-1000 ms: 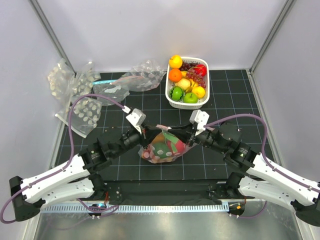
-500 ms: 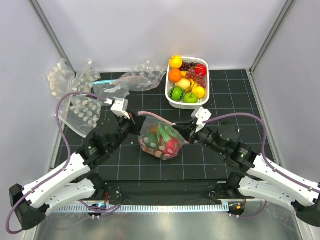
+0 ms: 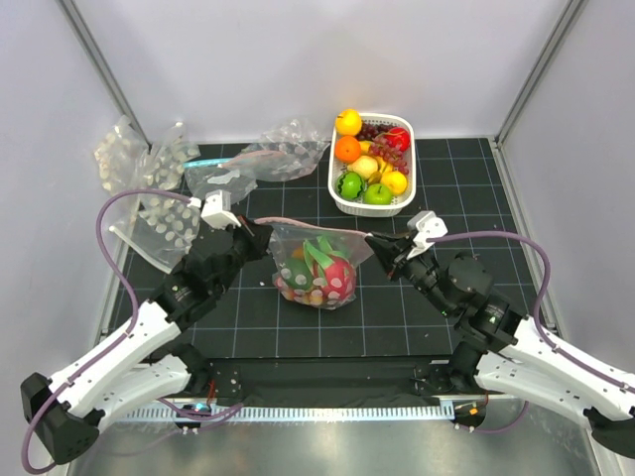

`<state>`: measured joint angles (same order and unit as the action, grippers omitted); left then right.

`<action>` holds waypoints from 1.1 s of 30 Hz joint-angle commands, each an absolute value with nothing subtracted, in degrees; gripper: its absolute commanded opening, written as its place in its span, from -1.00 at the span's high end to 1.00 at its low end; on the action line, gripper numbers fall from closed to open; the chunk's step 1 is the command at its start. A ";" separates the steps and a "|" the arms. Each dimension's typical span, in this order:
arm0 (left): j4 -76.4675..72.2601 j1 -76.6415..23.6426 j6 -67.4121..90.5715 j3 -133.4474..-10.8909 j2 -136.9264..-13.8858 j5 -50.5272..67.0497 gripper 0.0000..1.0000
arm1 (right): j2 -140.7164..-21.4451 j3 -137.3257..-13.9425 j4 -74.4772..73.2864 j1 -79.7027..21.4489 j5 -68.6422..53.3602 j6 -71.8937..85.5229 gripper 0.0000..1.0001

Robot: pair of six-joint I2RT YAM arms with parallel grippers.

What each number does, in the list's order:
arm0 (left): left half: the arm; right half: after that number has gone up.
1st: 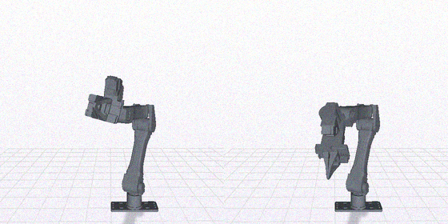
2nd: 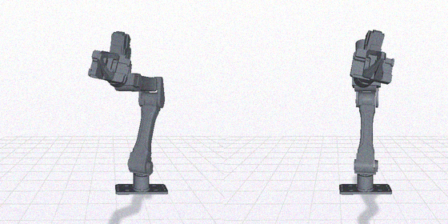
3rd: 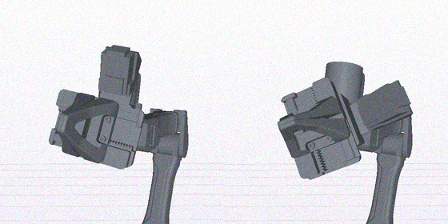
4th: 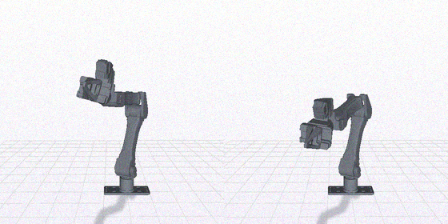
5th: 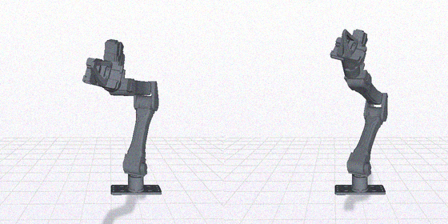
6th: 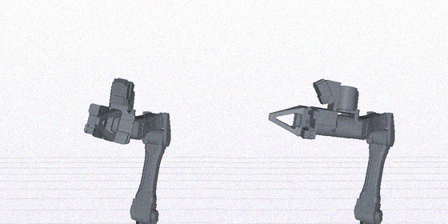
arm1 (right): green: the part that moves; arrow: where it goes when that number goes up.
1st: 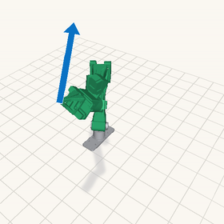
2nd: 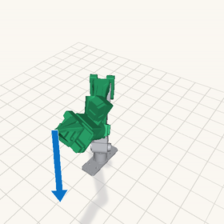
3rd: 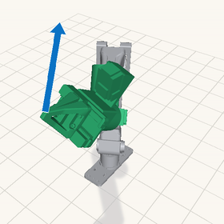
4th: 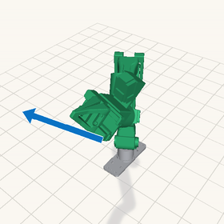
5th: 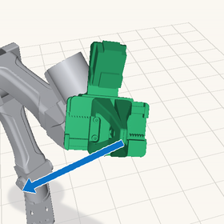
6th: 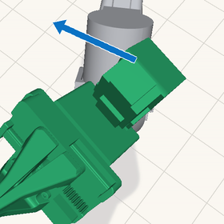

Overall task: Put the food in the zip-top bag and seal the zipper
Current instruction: Zip the zipper food storage bag at the center of the board, then move the zipper food storage bag to the center of the board.

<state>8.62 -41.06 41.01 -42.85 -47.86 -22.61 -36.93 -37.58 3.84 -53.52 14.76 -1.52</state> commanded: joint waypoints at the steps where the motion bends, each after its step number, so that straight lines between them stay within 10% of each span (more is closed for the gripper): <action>1: 12.30 -38.67 42.80 -43.86 -47.02 -31.99 0.99 | -34.10 -37.62 10.20 -53.26 24.07 -1.14 0.98; 26: 2.29 -38.50 40.96 -42.01 -51.85 -24.08 0.99 | -33.75 -36.04 12.22 -53.26 27.60 -1.23 0.83; 33: -2.80 -38.41 41.75 -41.75 -55.63 -27.15 0.99 | -33.75 -36.12 12.57 -53.26 30.06 -1.06 -0.14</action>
<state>2.37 -38.96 42.59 -41.30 -53.84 -22.70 -34.74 -34.37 8.03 -53.47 26.35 -0.71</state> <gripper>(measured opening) 0.009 0.534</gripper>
